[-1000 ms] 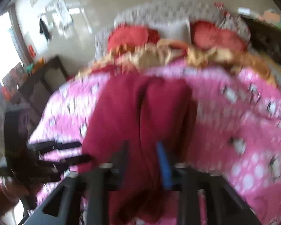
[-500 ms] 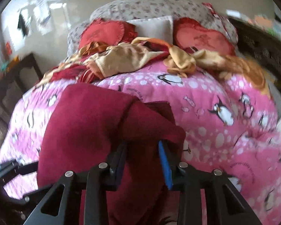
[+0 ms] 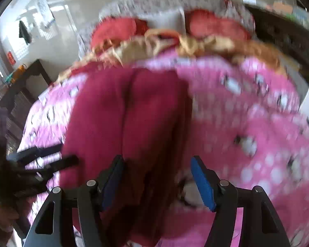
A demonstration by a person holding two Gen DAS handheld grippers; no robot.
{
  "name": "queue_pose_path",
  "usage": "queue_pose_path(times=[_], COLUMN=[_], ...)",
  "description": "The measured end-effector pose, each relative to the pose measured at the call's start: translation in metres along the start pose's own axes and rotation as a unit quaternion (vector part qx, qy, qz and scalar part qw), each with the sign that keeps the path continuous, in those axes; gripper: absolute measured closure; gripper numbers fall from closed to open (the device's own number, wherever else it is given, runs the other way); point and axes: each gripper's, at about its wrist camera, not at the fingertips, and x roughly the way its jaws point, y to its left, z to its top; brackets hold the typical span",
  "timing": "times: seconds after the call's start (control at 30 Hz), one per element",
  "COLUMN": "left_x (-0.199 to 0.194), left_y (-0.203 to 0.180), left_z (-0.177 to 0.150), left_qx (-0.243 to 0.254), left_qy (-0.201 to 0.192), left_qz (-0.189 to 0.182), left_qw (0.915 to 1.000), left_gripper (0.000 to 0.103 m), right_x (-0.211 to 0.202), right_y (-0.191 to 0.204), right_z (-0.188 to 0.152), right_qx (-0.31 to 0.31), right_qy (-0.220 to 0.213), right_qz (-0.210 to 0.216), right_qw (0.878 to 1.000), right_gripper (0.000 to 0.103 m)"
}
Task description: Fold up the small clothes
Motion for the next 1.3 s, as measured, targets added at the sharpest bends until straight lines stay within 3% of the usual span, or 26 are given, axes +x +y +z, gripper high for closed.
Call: queue_pose_path(times=[0.1,0.2,0.27,0.57,0.73,0.8,1.3], left_x=[-0.006,-0.012,-0.014,-0.005,0.001,0.004,0.029], left_y=[0.006,0.008,0.008,0.003,0.003,0.004,0.008], left_z=[-0.002,-0.004,-0.006,-0.012,-0.008,-0.006,0.007], left_qx=[-0.017,-0.022,-0.021,-0.017,-0.019,-0.020,-0.029], left_qy=[0.004,0.002,0.001,0.013,0.014,0.011,0.007], left_qz=[-0.005,-0.007,-0.009,-0.013,-0.021,-0.025,-0.060], left_qw=[0.9998,0.9997,0.9997,0.9997,0.9995,0.9994,0.9978], left_gripper=[0.043,0.043,0.043,0.043,0.043,0.038,0.030], right_x=[-0.014,-0.026,-0.026,0.013,0.006,0.007,0.053], right_y=[0.000,0.004,0.005,0.003,-0.003,-0.007,-0.013], right_z=[-0.006,-0.008,-0.008,-0.017,-0.015,-0.011,0.010], right_qx=[0.012,0.001,-0.004,0.020,0.014,0.013,0.038], right_qy=[-0.012,-0.030,-0.037,-0.006,-0.043,-0.051,-0.039], right_qz=[0.012,0.009,0.005,0.016,0.013,0.011,0.116], right_qw=[1.000,1.000,0.999,1.000,0.999,0.999,0.992], right_gripper=[0.038,0.026,0.026,0.026,0.016,0.010,0.007])
